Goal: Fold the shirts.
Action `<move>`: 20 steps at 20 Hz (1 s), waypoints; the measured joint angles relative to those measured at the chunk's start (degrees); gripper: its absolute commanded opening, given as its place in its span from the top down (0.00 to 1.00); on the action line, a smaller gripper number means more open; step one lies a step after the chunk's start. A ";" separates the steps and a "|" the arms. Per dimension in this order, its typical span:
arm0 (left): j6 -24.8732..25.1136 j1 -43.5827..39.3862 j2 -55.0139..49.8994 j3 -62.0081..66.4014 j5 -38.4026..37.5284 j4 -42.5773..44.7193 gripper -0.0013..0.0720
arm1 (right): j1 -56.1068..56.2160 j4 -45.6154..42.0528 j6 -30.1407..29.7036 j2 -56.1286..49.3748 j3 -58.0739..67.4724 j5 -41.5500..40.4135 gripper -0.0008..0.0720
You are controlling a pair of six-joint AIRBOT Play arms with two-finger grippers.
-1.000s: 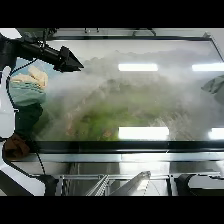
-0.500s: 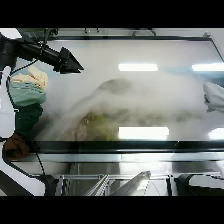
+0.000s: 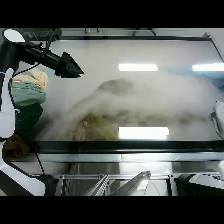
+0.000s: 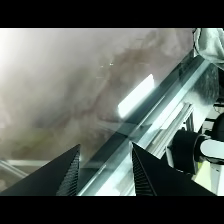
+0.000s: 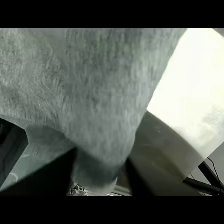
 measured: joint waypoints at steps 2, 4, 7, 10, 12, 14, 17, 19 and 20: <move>0.00 0.00 0.00 -1.73 -0.11 -0.02 0.53 | -0.59 -0.66 0.17 -0.04 -0.87 0.04 0.14; 0.00 0.00 0.00 -2.49 -0.11 -0.39 0.53 | -0.83 -0.92 1.36 0.11 -1.31 0.52 0.67; 0.00 0.26 0.00 -1.77 -0.17 -3.17 0.69 | -0.59 0.50 4.31 1.49 -1.62 1.09 0.98; 0.24 0.44 0.13 0.74 -0.70 -6.56 0.98 | 1.36 9.42 4.90 4.96 -1.86 0.20 0.97; 1.07 0.28 1.29 0.76 -1.07 -7.43 0.98 | 3.85 19.23 3.21 8.63 -3.13 -1.07 0.97; 2.80 -0.20 4.35 -2.47 -0.98 -7.91 0.98 | 7.98 28.96 1.16 13.70 -6.80 -2.95 0.97; 6.36 -0.50 12.44 -13.90 0.83 -8.22 0.98 | 18.69 37.62 -1.07 23.41 -17.92 -6.49 0.97; 8.94 -0.66 19.58 -25.29 2.80 -8.44 0.98 | 27.32 40.22 -1.64 30.32 -27.58 -10.01 0.97; 10.19 -0.68 23.12 -31.41 4.09 -8.48 0.98 | 31.95 41.24 -1.68 33.77 -32.74 -12.09 0.97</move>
